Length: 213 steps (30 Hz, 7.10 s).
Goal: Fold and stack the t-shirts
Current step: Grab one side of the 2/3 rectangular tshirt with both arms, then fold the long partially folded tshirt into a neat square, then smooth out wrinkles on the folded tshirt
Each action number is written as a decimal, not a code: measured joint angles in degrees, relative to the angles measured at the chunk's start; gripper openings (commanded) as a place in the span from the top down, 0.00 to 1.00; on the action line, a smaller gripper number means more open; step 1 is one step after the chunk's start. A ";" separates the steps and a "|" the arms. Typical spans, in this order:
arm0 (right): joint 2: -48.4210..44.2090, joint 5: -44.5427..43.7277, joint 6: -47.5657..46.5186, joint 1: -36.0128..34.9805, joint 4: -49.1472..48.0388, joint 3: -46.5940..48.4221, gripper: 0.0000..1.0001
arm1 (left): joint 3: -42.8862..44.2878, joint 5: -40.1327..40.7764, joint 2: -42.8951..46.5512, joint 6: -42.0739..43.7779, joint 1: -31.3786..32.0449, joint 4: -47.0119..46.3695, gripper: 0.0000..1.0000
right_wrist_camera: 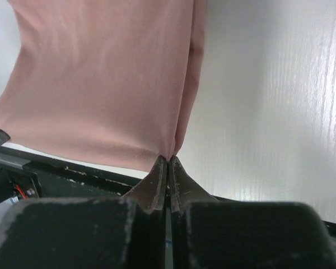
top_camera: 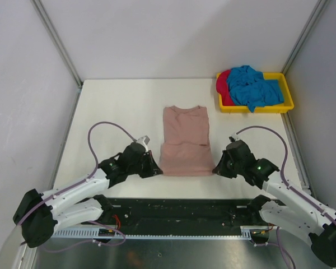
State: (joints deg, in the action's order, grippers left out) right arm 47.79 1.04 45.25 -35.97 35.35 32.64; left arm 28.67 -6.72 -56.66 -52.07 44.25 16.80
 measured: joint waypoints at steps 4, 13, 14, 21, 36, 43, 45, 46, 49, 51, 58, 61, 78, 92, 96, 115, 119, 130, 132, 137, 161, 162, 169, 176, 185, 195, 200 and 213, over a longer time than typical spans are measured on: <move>1.51 -1.68 -0.74 0.28 2.03 4.92 1.00 | 5.92 0.98 -0.04 0.17 -1.05 2.93 1.00; 17.31 -0.07 -6.36 10.36 -1.75 20.17 1.00 | 26.08 -0.26 -16.00 4.85 -12.59 4.72 1.00; 20.59 0.52 -7.06 11.65 -2.69 22.91 1.00 | 29.05 -0.68 -18.86 5.68 -13.79 4.94 1.00; 44.22 3.34 -10.12 18.32 -13.03 39.30 1.00 | 56.17 -3.39 -46.16 10.23 -20.87 5.03 1.00; 86.71 7.30 -8.90 23.98 -17.11 74.73 1.00 | 91.56 -9.84 -87.12 12.52 -26.23 4.92 1.00; 84.67 5.88 -8.76 22.91 -20.35 68.35 1.00 | 78.53 -9.57 -80.59 11.78 -26.05 0.20 1.00; 81.31 5.95 -8.33 22.43 -22.56 62.42 1.00 | 71.71 -8.94 -76.17 11.52 -25.81 -0.28 1.00; 79.82 5.92 -8.00 22.10 -23.10 60.06 1.00 | 68.19 -8.68 -73.92 11.39 -25.62 -0.70 1.00; 74.18 5.79 -7.45 20.31 -24.79 51.34 1.00 | 57.48 -7.52 -66.90 10.95 -24.63 -2.16 1.00; 70.51 5.35 -7.32 18.67 -25.00 46.27 1.00 | 50.40 -6.71 -61.86 10.82 -23.98 -2.71 1.00; 58.01 2.71 -7.28 12.02 -20.02 33.00 1.00 | 31.12 -4.85 -45.38 10.08 -22.99 -2.10 0.99; 54.36 1.92 -7.21 11.43 -18.14 31.76 1.00 | 28.87 -4.28 -40.54 10.12 -23.10 -1.57 0.99; 64.43 4.63 -8.20 19.39 -25.11 44.35 0.35 | 43.98 -6.54 -52.87 16.63 -29.31 -2.78 0.27; 60.57 3.96 -21.05 14.53 -21.00 47.71 0.43 | 24.20 -7.23 -31.71 15.37 -23.54 -4.44 0.64; 61.64 3.93 -22.45 13.62 -20.85 47.71 0.44 | 18.08 -7.28 -28.02 14.08 -19.50 -3.58 0.68; 66.86 2.23 -23.06 12.83 -19.63 48.70 0.53 | 13.22 -6.67 -25.75 10.88 -11.34 -2.73 0.64; 67.69 1.77 -23.04 12.76 -19.37 49.64 0.58 | 13.22 -5.86 -26.36 10.40 -10.49 -2.78 0.68; 70.36 0.57 -22.88 12.07 -17.31 52.87 0.99 | 13.22 -3.76 -28.11 9.27 -9.86 -2.75 0.99; 70.75 -0.46 -22.86 11.89 -15.96 54.53 1.00 | 13.20 -3.45 -28.11 9.40 -9.86 -2.78 1.00; 71.06 -3.80 -22.93 11.23 -11.67 59.39 1.00 | 12.57 -1.73 -27.21 9.57 -9.86 -2.01 1.00; 79.84 -8.13 -23.87 11.52 -3.74 70.62 0.45 | 12.87 0.31 -23.98 13.77 -12.48 3.87 0.67; 78.77 -8.09 -23.78 11.78 -3.28 70.42 0.45 | 13.51 0.26 -23.52 13.86 -13.07 4.26 0.67; 61.55 -5.46 -20.13 13.99 -4.44 56.94 0.47 | 21.66 0.92 -22.67 14.12 -18.75 5.22 0.66; 47.10 0.04 -16.50 14.27 -8.66 35.80 0.48 | 36.54 2.10 -35.06 14.19 -20.87 3.48 0.66; 41.03 4.42 -13.90 11.56 -12.83 19.21 0.48 | 40.02 2.89 -44.94 14.80 -22.18 4.17 0.63; 41.22 4.48 -12.98 9.42 -18.67 18.16 0.57 | 46.99 3.80 -51.65 15.74 -23.82 4.13 0.65; 43.17 4.61 -12.00 8.46 -20.65 18.10 0.64 | 48.24 4.07 -54.69 16.13 -24.65 4.11 0.67; 44.35 4.61 -10.47 6.82 -21.09 18.03 1.00 | 52.00 4.02 -58.88 16.70 -25.27 4.20 0.99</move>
State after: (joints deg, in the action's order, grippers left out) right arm 92.14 5.65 34.79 -29.15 14.26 50.68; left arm 80.66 -2.70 -115.55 -35.38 18.98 20.99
